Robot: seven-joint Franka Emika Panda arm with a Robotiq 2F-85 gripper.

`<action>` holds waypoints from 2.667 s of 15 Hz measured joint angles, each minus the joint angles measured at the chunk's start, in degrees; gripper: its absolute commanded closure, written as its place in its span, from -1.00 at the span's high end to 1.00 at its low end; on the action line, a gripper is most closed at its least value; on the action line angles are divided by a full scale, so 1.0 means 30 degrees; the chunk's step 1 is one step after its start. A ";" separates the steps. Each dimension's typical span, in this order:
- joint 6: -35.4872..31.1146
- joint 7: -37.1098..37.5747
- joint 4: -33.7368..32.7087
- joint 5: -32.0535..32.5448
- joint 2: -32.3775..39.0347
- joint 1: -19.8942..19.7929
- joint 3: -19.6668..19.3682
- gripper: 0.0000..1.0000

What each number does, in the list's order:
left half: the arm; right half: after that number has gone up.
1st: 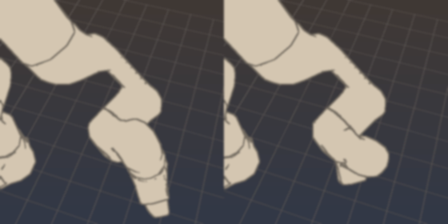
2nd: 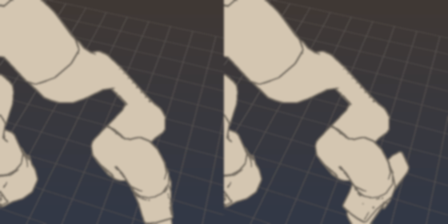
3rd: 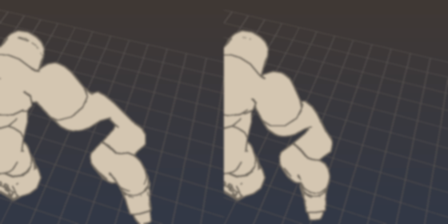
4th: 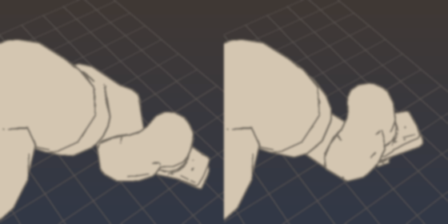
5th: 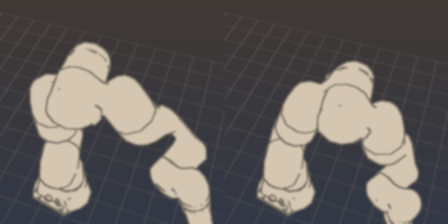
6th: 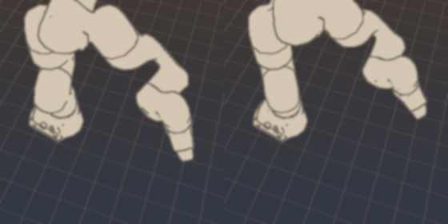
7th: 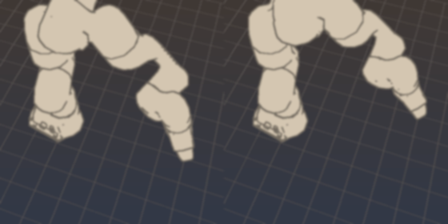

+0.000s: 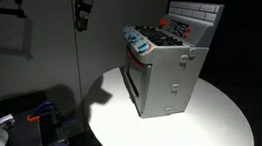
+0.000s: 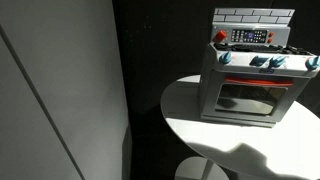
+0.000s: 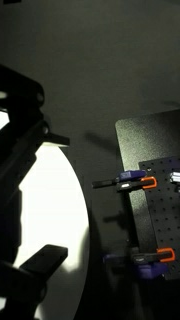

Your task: Push the top right orange button on the stove

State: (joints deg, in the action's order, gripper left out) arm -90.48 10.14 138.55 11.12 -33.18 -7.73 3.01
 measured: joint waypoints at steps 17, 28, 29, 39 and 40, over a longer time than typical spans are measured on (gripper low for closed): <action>-0.3343 0.2079 -0.1275 -0.1444 0.1749 0.0212 -0.0111 1.00; -0.8560 0.5840 -0.5626 -0.2604 0.6621 0.0207 -0.0211 1.00; -0.9170 0.6223 -0.5953 -0.2591 0.7040 0.0202 -0.0221 1.00; -1.2232 0.9424 -0.7497 -0.0938 0.9675 0.0315 -0.0549 1.00; -1.2232 0.9424 -0.7497 -0.0938 0.9670 0.0337 -0.0560 1.00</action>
State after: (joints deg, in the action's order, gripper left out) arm -127.18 38.42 116.06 8.31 -4.17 -6.72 1.33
